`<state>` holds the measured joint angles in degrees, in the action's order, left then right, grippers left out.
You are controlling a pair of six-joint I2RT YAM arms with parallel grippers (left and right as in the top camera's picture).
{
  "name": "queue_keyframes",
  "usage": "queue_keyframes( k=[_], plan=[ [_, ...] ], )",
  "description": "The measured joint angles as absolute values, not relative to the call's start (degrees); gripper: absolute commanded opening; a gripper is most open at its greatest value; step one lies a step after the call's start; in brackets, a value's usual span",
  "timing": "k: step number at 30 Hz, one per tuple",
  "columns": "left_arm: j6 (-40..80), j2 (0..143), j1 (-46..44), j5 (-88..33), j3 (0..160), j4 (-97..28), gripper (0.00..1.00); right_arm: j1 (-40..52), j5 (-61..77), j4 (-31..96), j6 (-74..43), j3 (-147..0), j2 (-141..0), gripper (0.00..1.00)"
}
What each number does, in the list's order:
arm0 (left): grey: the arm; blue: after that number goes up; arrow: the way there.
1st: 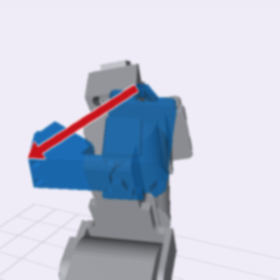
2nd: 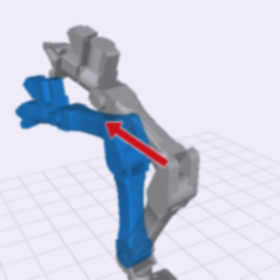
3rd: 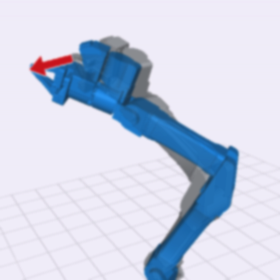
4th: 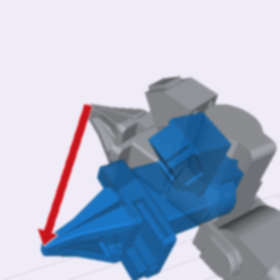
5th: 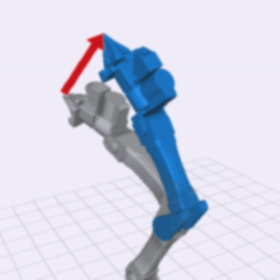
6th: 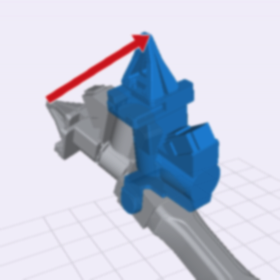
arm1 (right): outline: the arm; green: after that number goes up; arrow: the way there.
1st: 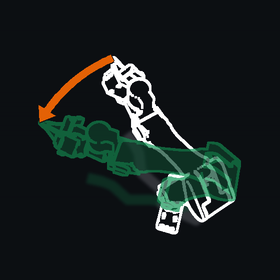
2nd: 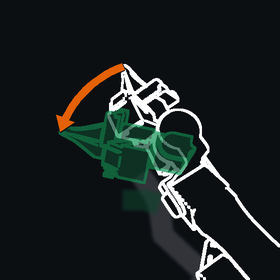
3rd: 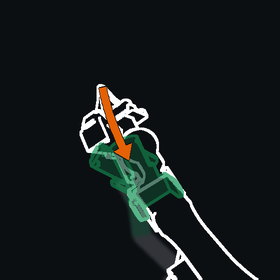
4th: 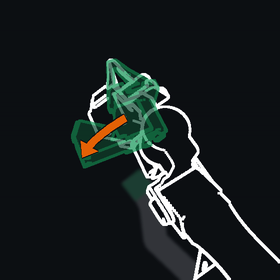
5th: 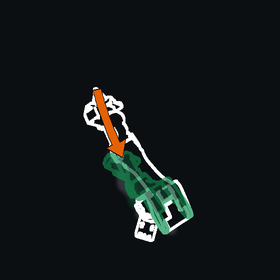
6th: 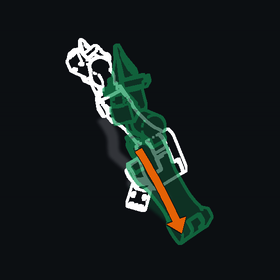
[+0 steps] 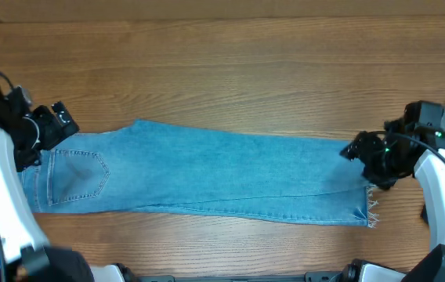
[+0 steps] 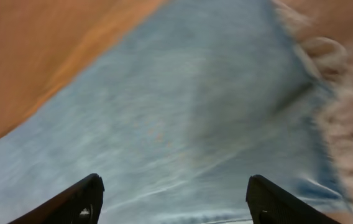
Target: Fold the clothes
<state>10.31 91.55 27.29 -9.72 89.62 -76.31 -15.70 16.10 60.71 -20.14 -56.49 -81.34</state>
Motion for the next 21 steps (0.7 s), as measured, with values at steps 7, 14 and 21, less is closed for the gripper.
queue_keyframes(
  k=[7,14,21],
  plan=[
    [11.1,100.1,27.3,-6.1,89.4,-77.6,0.72,-17.8,10.1,56.9,-26.0,-48.5,-81.4,0.31],
    [12.2,101.6,27.3,-4.5,89.2,-78.6,0.04,-18.7,10.6,47.8,-30.7,-39.6,-83.7,0.09],
    [14.7,101.6,27.4,-2.2,80.6,-73.4,0.07,-19.2,13.9,40.4,-34.9,-36.6,-84.7,0.08]
  ],
)
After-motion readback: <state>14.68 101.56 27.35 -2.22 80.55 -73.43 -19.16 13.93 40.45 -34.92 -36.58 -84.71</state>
